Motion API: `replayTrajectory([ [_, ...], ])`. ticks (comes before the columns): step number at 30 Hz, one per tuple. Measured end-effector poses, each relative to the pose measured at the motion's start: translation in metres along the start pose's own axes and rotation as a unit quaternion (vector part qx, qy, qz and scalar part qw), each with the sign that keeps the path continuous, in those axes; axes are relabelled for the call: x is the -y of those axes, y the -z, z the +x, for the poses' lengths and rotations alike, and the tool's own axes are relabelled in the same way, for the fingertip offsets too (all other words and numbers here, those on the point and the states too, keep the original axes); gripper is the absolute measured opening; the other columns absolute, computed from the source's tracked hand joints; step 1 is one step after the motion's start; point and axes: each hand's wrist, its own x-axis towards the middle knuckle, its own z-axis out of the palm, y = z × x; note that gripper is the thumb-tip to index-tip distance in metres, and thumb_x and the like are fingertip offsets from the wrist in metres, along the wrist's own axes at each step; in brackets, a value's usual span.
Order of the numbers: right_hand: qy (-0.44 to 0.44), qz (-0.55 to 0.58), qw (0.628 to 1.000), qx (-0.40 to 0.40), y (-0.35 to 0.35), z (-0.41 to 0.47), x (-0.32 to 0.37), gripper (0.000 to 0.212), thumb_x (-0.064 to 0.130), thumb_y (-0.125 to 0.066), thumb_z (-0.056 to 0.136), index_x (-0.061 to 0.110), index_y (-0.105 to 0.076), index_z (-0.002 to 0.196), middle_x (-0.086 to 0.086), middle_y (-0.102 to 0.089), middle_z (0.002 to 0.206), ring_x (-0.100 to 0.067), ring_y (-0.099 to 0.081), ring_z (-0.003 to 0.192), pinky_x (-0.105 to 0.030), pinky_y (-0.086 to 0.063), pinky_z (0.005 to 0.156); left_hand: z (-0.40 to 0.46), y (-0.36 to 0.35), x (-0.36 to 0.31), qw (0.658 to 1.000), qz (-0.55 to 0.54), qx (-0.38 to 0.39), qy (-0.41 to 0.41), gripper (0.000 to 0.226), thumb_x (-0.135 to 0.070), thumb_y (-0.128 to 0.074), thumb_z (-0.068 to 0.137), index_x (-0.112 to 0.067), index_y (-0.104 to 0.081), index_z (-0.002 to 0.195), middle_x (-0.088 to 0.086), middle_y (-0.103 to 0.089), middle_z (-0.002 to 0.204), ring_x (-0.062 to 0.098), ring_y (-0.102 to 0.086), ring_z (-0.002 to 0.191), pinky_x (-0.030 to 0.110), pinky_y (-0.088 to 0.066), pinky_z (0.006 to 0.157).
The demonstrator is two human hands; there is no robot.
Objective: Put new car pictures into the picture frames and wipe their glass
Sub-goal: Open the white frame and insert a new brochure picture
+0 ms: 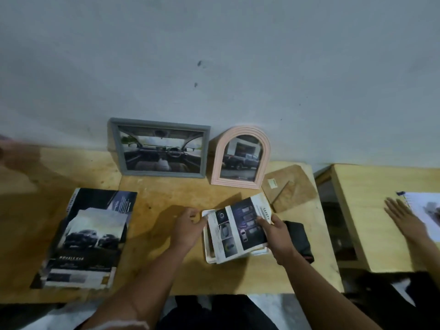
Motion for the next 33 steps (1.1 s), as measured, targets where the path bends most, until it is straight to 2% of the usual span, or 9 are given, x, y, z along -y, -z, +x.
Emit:
replayTrajectory([
  [2,-0.011,-0.026,1.0,-0.013,0.021,0.004,-0.011,0.02,0.018,-0.069,0.098,0.009,-0.067,0.117,-0.012,-0.078,0.107,-0.03,-0.077,0.096,-0.049,-0.064,0.082,0.0,-0.011,0.006,0.999,0.04,0.004,0.009,0.042,-0.038,-0.075,0.09,-0.019,-0.062,0.126,0.002,-0.065,0.132,0.024,-0.063,0.116,0.038,-0.053,0.095],
  [9,-0.019,-0.064,0.998,-0.004,0.031,0.022,-0.04,0.026,0.021,-0.077,0.092,0.009,-0.069,0.114,-0.01,-0.079,0.104,-0.025,-0.078,0.09,-0.047,-0.065,0.08,-0.018,-0.034,0.023,0.995,0.081,0.046,0.046,0.062,-0.026,-0.07,0.096,-0.009,-0.047,0.15,0.009,-0.057,0.148,0.028,-0.055,0.134,0.035,-0.044,0.102],
  [14,-0.032,-0.058,0.998,0.012,0.02,0.031,-0.043,0.027,0.019,-0.08,0.089,0.008,-0.068,0.111,-0.01,-0.079,0.101,-0.023,-0.078,0.084,-0.036,-0.065,0.069,-0.031,-0.038,0.027,0.995,0.089,0.051,-0.005,0.046,-0.017,-0.07,0.092,-0.018,-0.06,0.137,-0.001,-0.071,0.124,0.017,-0.066,0.105,0.032,-0.05,0.083],
  [17,-0.008,-0.131,0.991,-0.01,0.02,0.036,-0.044,0.023,0.027,-0.082,0.087,0.014,-0.068,0.1,-0.005,-0.078,0.097,-0.014,-0.076,0.078,-0.03,-0.063,0.066,-0.034,-0.042,0.025,0.991,0.119,0.057,-0.02,0.053,-0.018,-0.072,0.09,-0.023,-0.056,0.141,-0.003,-0.071,0.123,0.013,-0.064,0.099,0.031,-0.049,0.078],
  [21,0.046,-0.316,0.948,-0.007,0.03,0.038,-0.044,0.036,0.055,-0.064,0.093,0.02,-0.066,0.09,0.004,-0.072,0.085,-0.013,-0.07,0.077,-0.037,-0.06,0.069,-0.038,-0.048,0.032,0.98,0.191,0.044,-0.039,0.069,-0.026,-0.074,0.087,-0.025,-0.045,0.15,0.004,-0.058,0.141,0.022,-0.048,0.135,0.04,-0.051,0.096],
  [24,0.085,-0.378,0.922,0.008,0.04,0.041,-0.044,0.029,0.044,-0.054,0.094,0.021,-0.069,0.102,0.0,-0.071,0.093,-0.018,-0.067,0.083,-0.039,-0.059,0.075,-0.04,-0.056,0.033,0.973,0.222,0.023,-0.056,0.075,-0.031,-0.074,0.087,-0.023,-0.04,0.154,0.008,-0.042,0.149,0.024,-0.045,0.138,0.042,-0.051,0.1],
  [27,0.072,-0.334,0.939,0.033,0.047,0.046,-0.04,0.015,0.02,-0.061,0.099,0.019,-0.065,0.113,0.004,-0.071,0.097,-0.015,-0.067,0.088,-0.036,-0.058,0.081,-0.041,-0.064,0.03,0.973,0.226,0.005,-0.043,0.08,-0.034,-0.074,0.09,-0.017,-0.033,0.157,0.01,-0.036,0.15,0.027,-0.047,0.135,0.042,-0.05,0.102],
  [30,0.031,-0.282,0.959,0.028,0.05,0.047,-0.039,0.017,0.017,-0.065,0.099,0.021,-0.059,0.114,0.008,-0.065,0.096,-0.011,-0.065,0.088,-0.027,-0.055,0.076,-0.041,-0.067,0.029,0.973,0.226,-0.002,-0.046,0.078,-0.035,-0.073,0.089,-0.018,-0.034,0.155,0.011,-0.038,0.141,0.03,-0.049,0.13,0.044,-0.051,0.101],
  [33,0.007,-0.256,0.967,0.013,0.051,0.051,-0.045,0.017,0.018,-0.068,0.098,0.019,-0.059,0.113,0.0,-0.067,0.104,-0.021,-0.067,0.097,-0.035,-0.057,0.083,-0.041,-0.067,0.032,0.972,0.229,-0.005,-0.043,0.077,-0.032,-0.073,0.089,-0.017,-0.035,0.154,0.011,-0.037,0.138,0.029,-0.053,0.125,0.043,-0.053,0.099],
])
